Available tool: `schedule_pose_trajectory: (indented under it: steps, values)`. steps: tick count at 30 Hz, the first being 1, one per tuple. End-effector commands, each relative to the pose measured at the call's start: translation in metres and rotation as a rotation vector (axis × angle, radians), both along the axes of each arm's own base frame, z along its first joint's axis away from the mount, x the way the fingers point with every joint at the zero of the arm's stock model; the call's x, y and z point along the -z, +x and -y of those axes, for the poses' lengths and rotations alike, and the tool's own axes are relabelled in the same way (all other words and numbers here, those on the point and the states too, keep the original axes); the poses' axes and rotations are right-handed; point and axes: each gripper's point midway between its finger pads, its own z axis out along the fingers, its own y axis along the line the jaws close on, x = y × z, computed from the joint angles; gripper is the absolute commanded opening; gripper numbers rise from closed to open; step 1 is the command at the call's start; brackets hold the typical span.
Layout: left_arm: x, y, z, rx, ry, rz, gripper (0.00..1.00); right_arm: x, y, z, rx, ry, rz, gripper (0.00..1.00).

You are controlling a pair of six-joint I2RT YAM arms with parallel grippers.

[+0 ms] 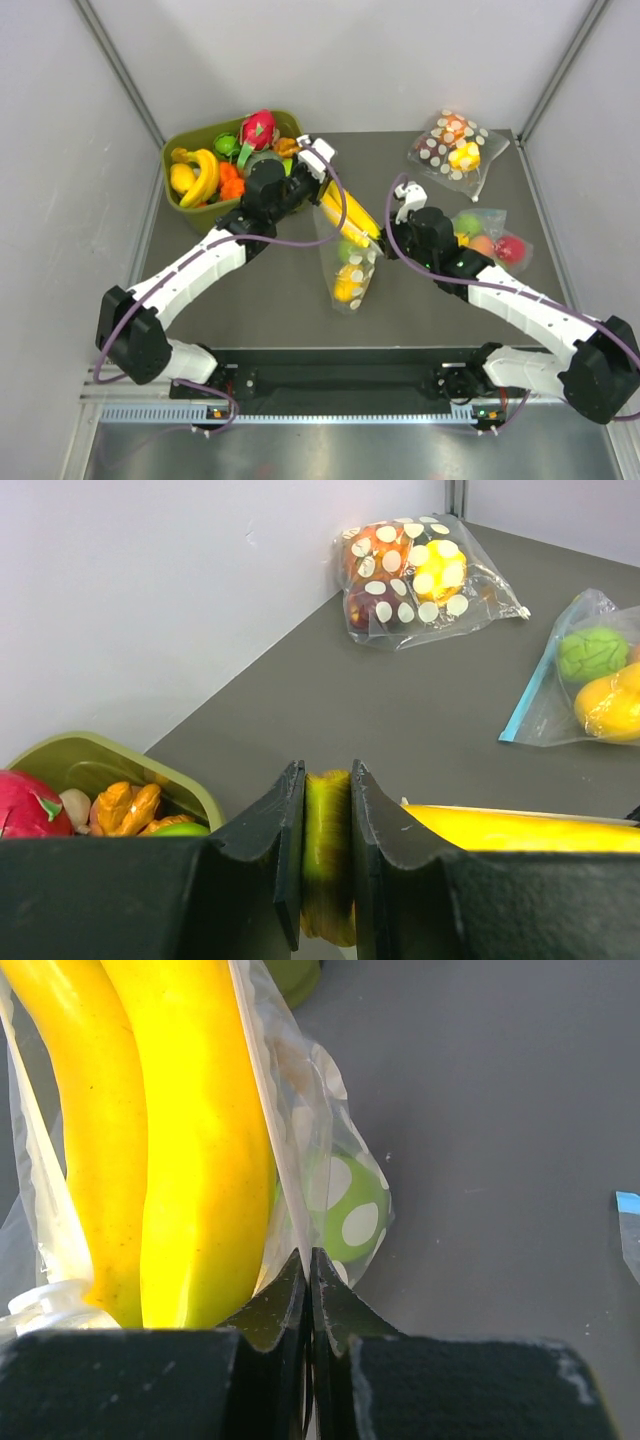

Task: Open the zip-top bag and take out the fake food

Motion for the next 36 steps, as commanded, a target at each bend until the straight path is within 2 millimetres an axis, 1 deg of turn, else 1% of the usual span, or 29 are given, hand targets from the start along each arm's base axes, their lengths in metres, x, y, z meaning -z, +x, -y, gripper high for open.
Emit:
schedule_pose_trajectory:
  steps: [1,3,6,7,9,12,13,17,18,20,21,22,23,24,25,26,29,30,31,32,33,34,36]
  values:
    - [-0.086,0.021,-0.075,-0.256,-0.069,0.255,0.00,0.030,-0.022,0.021,0.016,-0.105,-0.088,0.00]
    - [-0.087,0.018,-0.082,-0.261,-0.051,0.259,0.00,0.027,-0.020,0.026,0.036,-0.109,-0.078,0.00]
    - [-0.084,0.012,-0.086,-0.252,-0.017,0.265,0.00,0.018,-0.017,0.030,0.069,-0.102,-0.050,0.00]
    - [-0.078,0.011,-0.086,-0.248,-0.001,0.256,0.00,0.016,-0.016,0.030,0.076,-0.102,-0.044,0.00]
    - [-0.075,0.012,-0.090,-0.275,-0.007,0.245,0.00,0.014,-0.014,0.029,0.072,-0.103,-0.041,0.00]
    - [-0.072,0.016,-0.093,-0.306,-0.057,0.201,0.00,0.017,-0.017,0.025,0.054,-0.091,-0.054,0.00]
    - [-0.075,0.015,-0.092,-0.307,-0.081,0.191,0.00,0.018,-0.018,0.024,0.047,-0.085,-0.057,0.00]
    - [-0.078,0.018,-0.079,-0.285,-0.186,0.124,0.00,0.021,-0.021,0.020,0.032,-0.071,-0.061,0.00]
    - [-0.074,0.021,-0.075,-0.284,-0.202,0.104,0.00,0.020,-0.021,0.019,0.029,-0.062,-0.060,0.00]
    - [-0.080,0.023,-0.070,-0.298,-0.221,0.107,0.00,0.020,-0.024,0.014,0.012,-0.054,-0.062,0.00]
    - [-0.073,0.029,-0.066,-0.304,-0.220,0.090,0.00,0.020,-0.024,0.013,0.013,-0.047,-0.063,0.00]
    - [-0.079,0.032,-0.064,-0.309,-0.230,0.095,0.00,0.018,-0.025,0.012,0.010,-0.043,-0.061,0.00]
    - [-0.070,0.037,-0.058,-0.308,-0.215,0.072,0.00,0.017,-0.027,0.009,0.002,-0.038,-0.059,0.00]
    - [-0.075,0.040,-0.056,-0.311,-0.211,0.077,0.00,0.016,-0.027,0.008,0.001,-0.035,-0.057,0.00]
    - [-0.071,0.043,-0.053,-0.315,-0.193,0.071,0.00,0.016,-0.027,0.008,-0.001,-0.035,-0.057,0.00]
    - [-0.061,0.046,-0.044,-0.300,-0.163,0.059,0.00,0.011,-0.028,0.007,-0.005,-0.030,-0.047,0.00]
    - [-0.045,0.043,-0.026,-0.235,-0.038,0.082,0.00,0.000,-0.029,0.008,0.001,-0.012,-0.022,0.00]
    - [-0.039,0.042,-0.023,-0.215,-0.008,0.074,0.00,-0.002,-0.028,0.010,0.014,-0.017,-0.015,0.00]
    - [-0.037,0.038,-0.017,-0.168,0.009,0.076,0.00,-0.004,-0.029,0.013,0.022,-0.025,-0.014,0.00]
    - [-0.035,0.035,-0.015,-0.151,0.028,0.083,0.00,-0.008,-0.027,0.015,0.032,-0.031,-0.006,0.00]
    - [-0.028,0.035,-0.017,-0.150,0.057,0.088,0.00,-0.010,-0.025,0.019,0.055,-0.041,0.002,0.00]
    - [-0.027,0.035,-0.018,-0.150,0.064,0.094,0.00,-0.012,-0.024,0.021,0.063,-0.046,0.008,0.00]
    - [-0.021,0.034,-0.024,-0.163,0.114,0.110,0.00,-0.018,-0.023,0.025,0.081,-0.051,0.022,0.00]
